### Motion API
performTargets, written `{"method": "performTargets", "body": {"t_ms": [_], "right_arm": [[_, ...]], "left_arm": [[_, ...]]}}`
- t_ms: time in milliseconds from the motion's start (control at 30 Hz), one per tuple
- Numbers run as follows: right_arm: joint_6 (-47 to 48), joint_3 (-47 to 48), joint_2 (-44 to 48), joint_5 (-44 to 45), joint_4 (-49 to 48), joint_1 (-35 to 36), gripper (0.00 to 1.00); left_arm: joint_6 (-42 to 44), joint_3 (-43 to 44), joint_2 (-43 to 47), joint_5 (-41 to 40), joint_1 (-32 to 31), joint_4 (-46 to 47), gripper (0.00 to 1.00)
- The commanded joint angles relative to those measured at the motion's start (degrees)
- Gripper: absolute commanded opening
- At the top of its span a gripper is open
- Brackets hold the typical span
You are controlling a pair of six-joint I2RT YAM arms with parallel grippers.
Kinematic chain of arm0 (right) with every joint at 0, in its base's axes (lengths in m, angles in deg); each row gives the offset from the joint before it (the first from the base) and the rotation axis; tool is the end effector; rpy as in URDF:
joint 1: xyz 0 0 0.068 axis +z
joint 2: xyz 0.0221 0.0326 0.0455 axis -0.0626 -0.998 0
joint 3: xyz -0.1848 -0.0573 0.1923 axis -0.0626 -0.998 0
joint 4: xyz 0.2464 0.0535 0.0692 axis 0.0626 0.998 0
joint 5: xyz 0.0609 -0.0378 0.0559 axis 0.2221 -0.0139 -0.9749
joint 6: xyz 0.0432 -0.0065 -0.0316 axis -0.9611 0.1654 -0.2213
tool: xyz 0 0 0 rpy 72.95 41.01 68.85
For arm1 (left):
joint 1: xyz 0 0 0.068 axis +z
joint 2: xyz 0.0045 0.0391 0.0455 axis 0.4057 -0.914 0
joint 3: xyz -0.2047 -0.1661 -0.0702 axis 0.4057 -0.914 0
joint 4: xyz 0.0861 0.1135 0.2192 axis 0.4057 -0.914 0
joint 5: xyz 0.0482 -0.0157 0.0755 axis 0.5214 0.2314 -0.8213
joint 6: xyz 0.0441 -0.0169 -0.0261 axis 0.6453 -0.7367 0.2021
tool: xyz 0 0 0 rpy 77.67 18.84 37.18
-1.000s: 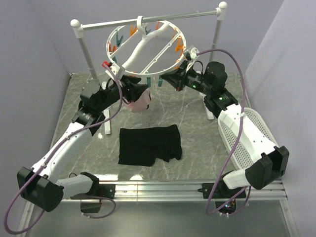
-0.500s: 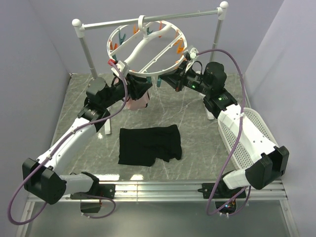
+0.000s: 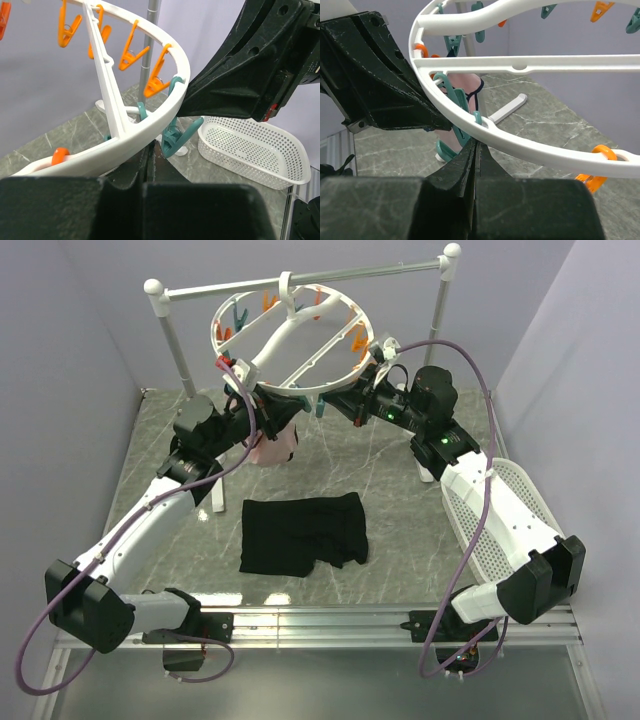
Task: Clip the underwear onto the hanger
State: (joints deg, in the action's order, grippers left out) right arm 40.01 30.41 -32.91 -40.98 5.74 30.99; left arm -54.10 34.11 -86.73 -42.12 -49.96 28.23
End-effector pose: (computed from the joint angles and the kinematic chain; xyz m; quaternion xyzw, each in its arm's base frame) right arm 0.2755 0.1658 0.4400 -0.3353 0.5955 0.3983 0.6119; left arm 0.2528 -0.1415 0.4166 0.2320 0.6049 -0.4100 0.6420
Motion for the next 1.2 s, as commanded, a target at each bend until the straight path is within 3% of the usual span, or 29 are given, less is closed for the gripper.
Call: {"method": "performTargets", "body": {"t_ms": [0,33,67,133,233,300,533,833,1067,1167], "right_arm": [[0.88,-0.14,1.79,-1.6,0.64,1.17,0.0],[1.31,-0.23,1.96,-0.82,1.43,1.08,0.02],[1.67,0.29,1.88,-0.38,2.22,1.08,0.11],[2.98,0.47,2.22,0.94,4.32,1.08,0.37],[5.0,-0.14,3.8,3.14,4.51,0.82,0.53],[7.28,-0.4,4.51,2.97,6.09,0.73,0.54],[11.33,-2.95,8.02,-1.6,6.79,1.69,0.42],[11.43,-0.41,4.25,-1.52,6.97,7.49,0.28],[10.81,1.61,0.82,7.08,5.3,9.25,0.29],[10.46,1.53,-0.06,9.29,5.04,9.52,0.35]], "left_arm": [[-1.66,2.23,1.08,0.64,-0.26,1.94,0.0],[-1.66,1.88,1.26,0.73,-0.35,1.68,0.0],[-1.57,1.7,1.43,0.73,-0.26,1.42,0.0],[-1.4,1.44,1.96,0.99,-0.35,1.24,0.0],[-0.95,1.17,2.49,1.69,-0.26,0.1,0.0],[-0.78,1.17,2.84,2.22,-0.26,-0.78,0.0],[-1.04,2.13,2.32,3.89,-0.26,-1.66,0.0],[-0.87,2.93,2.22,3.89,-0.35,-2.89,0.0],[-2.01,2.23,2.31,4.06,-0.35,-2.1,0.0],[-2.1,2.22,2.4,4.33,-0.26,-2.1,0.0]]}}
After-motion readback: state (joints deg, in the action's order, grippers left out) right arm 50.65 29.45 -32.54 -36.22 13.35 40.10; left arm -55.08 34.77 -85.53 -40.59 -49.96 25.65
